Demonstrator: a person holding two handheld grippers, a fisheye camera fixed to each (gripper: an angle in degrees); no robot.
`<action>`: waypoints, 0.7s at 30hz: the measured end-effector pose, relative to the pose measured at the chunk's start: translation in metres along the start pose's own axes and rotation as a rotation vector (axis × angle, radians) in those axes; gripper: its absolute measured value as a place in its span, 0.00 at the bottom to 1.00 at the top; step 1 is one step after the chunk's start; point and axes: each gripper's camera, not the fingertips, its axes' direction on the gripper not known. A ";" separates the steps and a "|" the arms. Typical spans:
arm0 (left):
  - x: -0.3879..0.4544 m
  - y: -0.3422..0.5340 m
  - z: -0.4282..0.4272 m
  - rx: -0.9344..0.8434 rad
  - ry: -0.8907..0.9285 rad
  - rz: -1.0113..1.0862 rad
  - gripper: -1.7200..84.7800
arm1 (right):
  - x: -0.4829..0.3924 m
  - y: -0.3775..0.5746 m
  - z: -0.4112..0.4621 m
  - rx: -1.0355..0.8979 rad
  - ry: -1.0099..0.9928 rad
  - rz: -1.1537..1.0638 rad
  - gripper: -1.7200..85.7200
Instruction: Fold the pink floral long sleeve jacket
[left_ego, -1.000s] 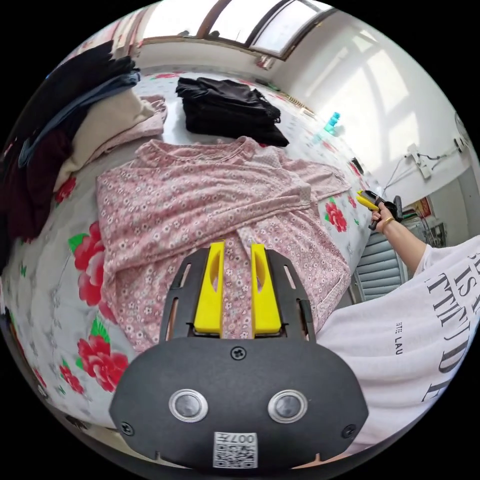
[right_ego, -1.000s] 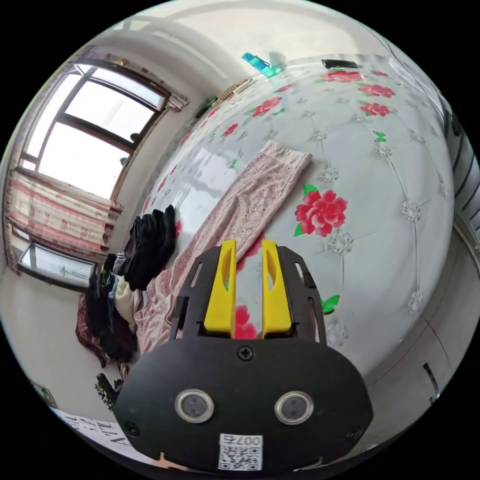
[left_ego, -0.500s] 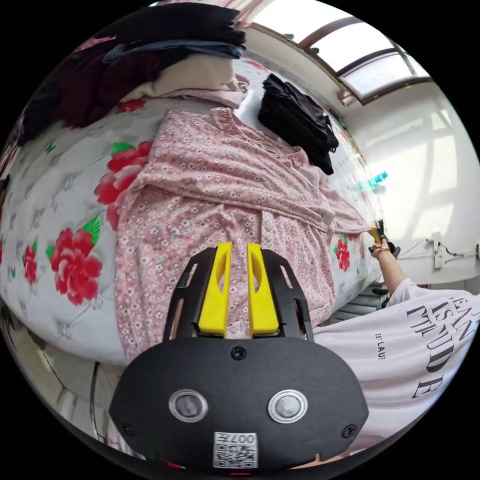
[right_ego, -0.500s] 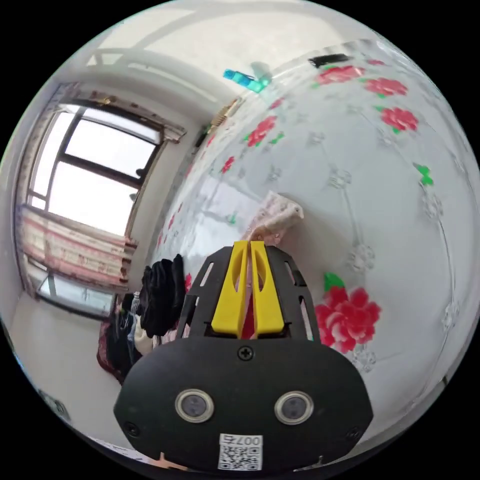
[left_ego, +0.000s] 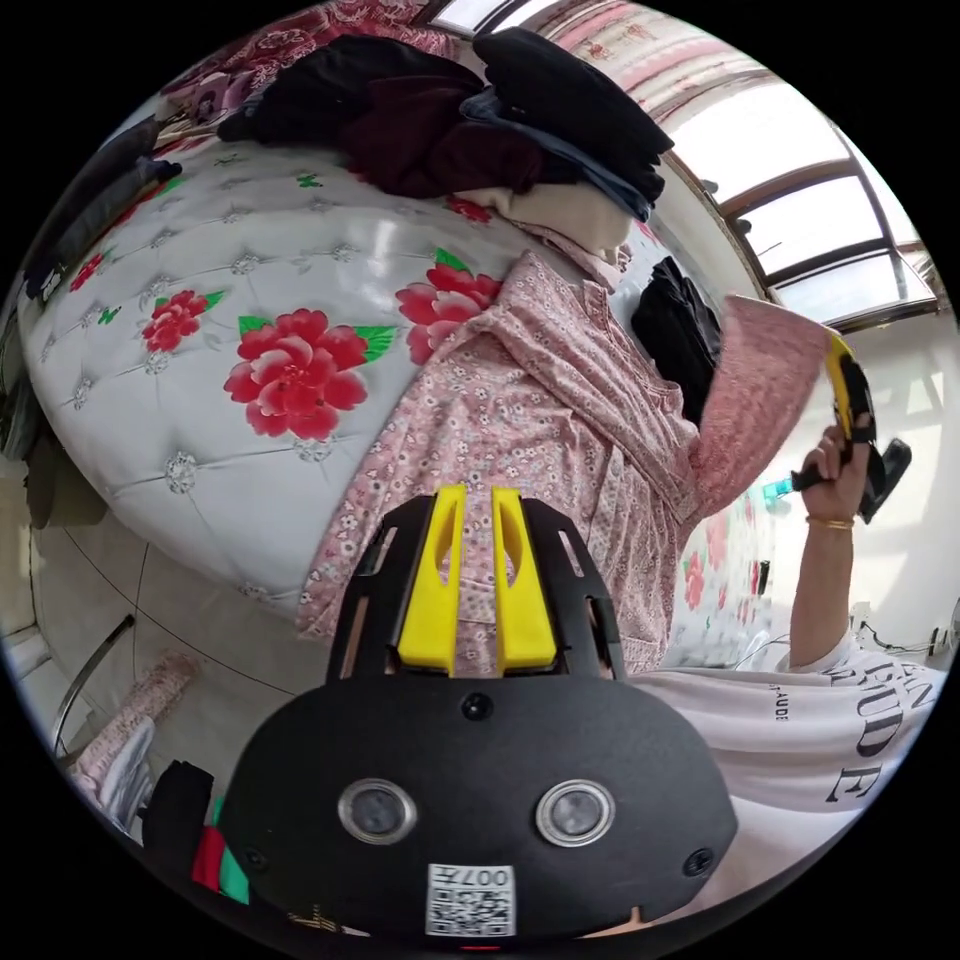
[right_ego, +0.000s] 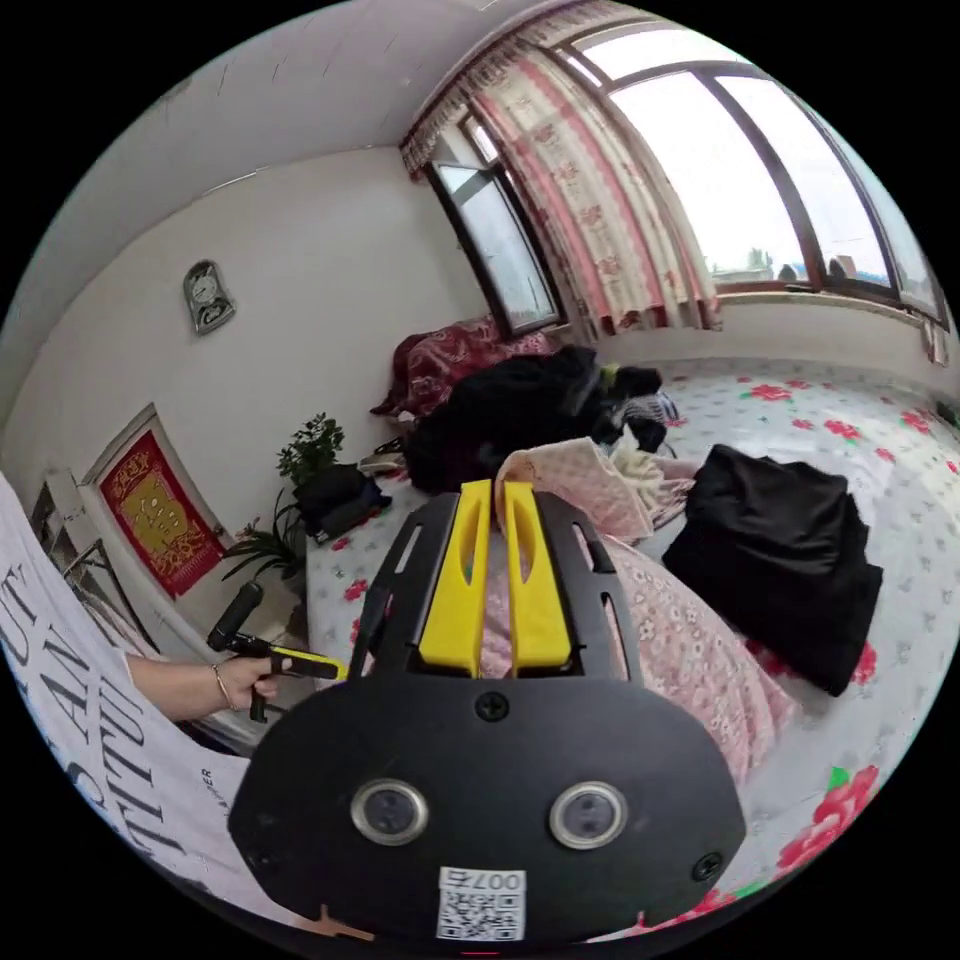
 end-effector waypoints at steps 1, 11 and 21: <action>-0.005 -0.001 -0.002 0.001 0.004 0.002 0.08 | -0.025 0.017 0.052 -0.101 -0.017 0.015 0.06; -0.087 -0.003 -0.027 -0.084 -0.011 0.134 0.08 | -0.104 0.162 0.225 -0.691 0.025 0.093 0.08; -0.119 0.001 -0.038 -0.158 0.021 0.298 0.08 | -0.091 0.125 0.294 -0.638 0.199 0.088 0.07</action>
